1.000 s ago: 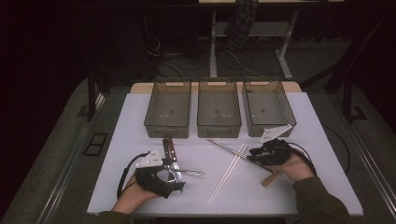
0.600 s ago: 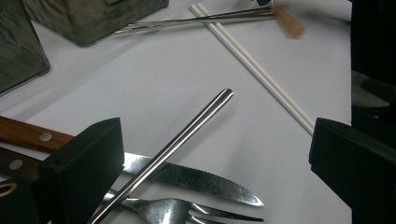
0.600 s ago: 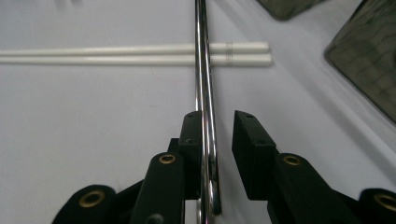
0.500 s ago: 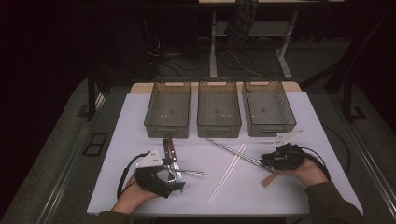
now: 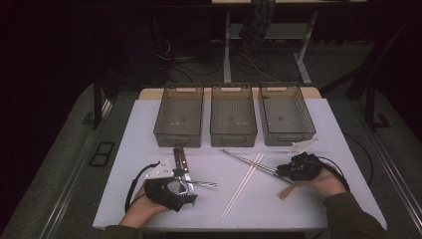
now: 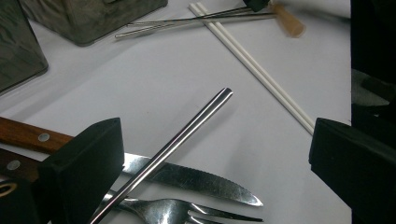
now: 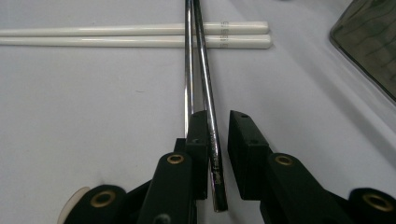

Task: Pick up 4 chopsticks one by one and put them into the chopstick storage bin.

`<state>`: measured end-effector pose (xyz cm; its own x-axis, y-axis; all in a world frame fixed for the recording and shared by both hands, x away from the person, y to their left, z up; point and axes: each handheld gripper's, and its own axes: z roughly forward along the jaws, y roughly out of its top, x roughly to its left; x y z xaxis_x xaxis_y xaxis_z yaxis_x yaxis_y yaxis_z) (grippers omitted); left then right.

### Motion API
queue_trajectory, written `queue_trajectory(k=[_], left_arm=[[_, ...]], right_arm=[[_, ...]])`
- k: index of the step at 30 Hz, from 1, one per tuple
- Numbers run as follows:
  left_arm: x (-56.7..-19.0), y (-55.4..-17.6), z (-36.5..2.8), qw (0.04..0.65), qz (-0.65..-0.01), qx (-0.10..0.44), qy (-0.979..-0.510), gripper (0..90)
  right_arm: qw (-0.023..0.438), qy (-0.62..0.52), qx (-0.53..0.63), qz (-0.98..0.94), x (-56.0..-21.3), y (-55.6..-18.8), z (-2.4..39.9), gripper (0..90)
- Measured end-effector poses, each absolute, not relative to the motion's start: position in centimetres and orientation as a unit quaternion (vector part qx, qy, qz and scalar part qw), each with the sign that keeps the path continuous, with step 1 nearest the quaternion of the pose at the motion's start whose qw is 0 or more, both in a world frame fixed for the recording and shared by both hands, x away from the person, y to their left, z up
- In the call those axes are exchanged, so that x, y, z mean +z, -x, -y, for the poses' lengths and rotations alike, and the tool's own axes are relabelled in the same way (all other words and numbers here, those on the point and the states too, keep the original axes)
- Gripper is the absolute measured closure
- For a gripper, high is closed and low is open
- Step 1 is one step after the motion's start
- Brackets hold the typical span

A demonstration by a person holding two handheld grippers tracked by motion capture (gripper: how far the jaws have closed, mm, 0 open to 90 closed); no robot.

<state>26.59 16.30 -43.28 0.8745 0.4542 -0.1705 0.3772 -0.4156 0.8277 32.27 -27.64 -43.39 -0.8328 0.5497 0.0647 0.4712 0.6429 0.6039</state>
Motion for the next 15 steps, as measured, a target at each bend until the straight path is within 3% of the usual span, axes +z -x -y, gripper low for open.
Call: queue_trajectory(k=[15], left_arm=[[-43.3,-26.6,-16.2,0.479,-0.246,0.039,-0.842,1.9]], right_arm=[[0.056,-0.277,0.314,-0.906,-44.1,-33.2,26.5,77.9]])
